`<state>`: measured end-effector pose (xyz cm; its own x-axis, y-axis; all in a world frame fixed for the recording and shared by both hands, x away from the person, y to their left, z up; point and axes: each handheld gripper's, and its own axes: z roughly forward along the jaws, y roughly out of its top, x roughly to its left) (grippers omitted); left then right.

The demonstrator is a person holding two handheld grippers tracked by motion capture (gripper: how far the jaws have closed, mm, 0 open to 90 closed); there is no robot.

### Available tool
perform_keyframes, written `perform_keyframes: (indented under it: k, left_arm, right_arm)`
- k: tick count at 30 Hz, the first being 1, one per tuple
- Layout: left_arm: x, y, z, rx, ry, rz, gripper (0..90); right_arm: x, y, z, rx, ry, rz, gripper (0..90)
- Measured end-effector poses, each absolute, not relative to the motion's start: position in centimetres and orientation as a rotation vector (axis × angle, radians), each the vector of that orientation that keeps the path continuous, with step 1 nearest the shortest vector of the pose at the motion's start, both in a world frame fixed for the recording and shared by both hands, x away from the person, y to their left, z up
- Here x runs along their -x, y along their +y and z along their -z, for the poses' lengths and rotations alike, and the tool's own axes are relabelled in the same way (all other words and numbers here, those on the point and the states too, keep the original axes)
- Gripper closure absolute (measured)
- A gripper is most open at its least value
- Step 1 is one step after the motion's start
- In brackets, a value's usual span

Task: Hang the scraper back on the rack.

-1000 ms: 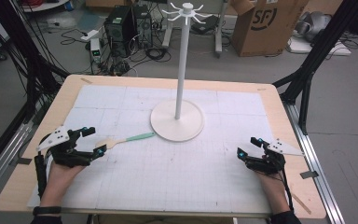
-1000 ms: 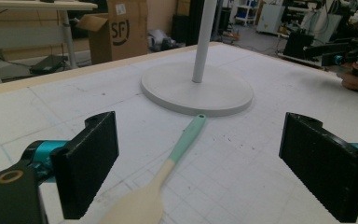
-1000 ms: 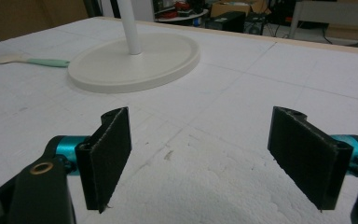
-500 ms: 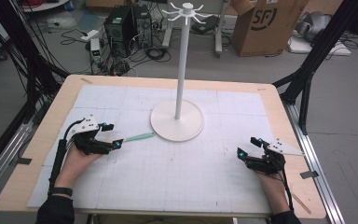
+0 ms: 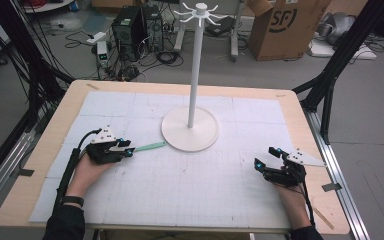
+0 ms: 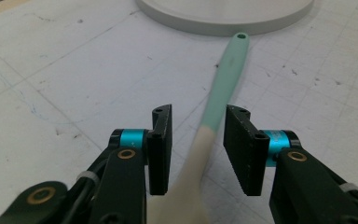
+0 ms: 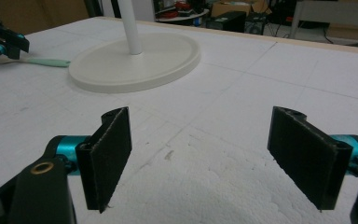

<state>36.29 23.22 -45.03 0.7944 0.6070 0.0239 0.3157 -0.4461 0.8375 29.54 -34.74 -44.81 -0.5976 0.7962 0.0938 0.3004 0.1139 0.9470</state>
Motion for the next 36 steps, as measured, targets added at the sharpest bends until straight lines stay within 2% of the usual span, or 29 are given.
perform_keyframes:
  k: [6, 8, 12, 13, 20, 28, 36]
  left_arm:
    - [-36.5, 22.8, 45.2, -2.124, 0.667, -0.390, 66.7]
    - [-36.8, 22.5, 45.1, -2.155, 0.670, -0.365, 70.5]
    - [-37.2, 22.8, 45.2, -2.143, 0.692, -0.306, 72.6]
    - [-37.2, 22.9, 45.1, -2.143, 0.695, -0.308, 76.7]
    - [-37.0, 22.6, 45.0, -2.160, 0.683, -0.331, 78.7]
    - [-36.4, 22.8, 44.5, -2.187, 0.686, -0.291, 81.2]
    - [-35.4, 23.2, 42.5, -2.048, 0.691, -0.326, 81.3]
  right_arm:
    - [-29.6, -34.8, 44.8, -1.061, 1.955, -1.493, 20.8]
    - [-29.5, -34.7, 44.8, -1.065, 1.956, -1.493, 20.8]
    - [-29.5, -34.7, 44.8, -1.063, 1.956, -1.493, 20.8]
    - [-29.5, -34.7, 44.8, -1.065, 1.956, -1.493, 20.8]
    - [-29.5, -34.7, 44.8, -1.055, 1.956, -1.487, 20.8]
    - [-29.5, -34.7, 44.8, -1.064, 1.955, -1.492, 20.8]
    - [-29.5, -34.7, 44.8, -1.066, 1.955, -1.492, 20.8]
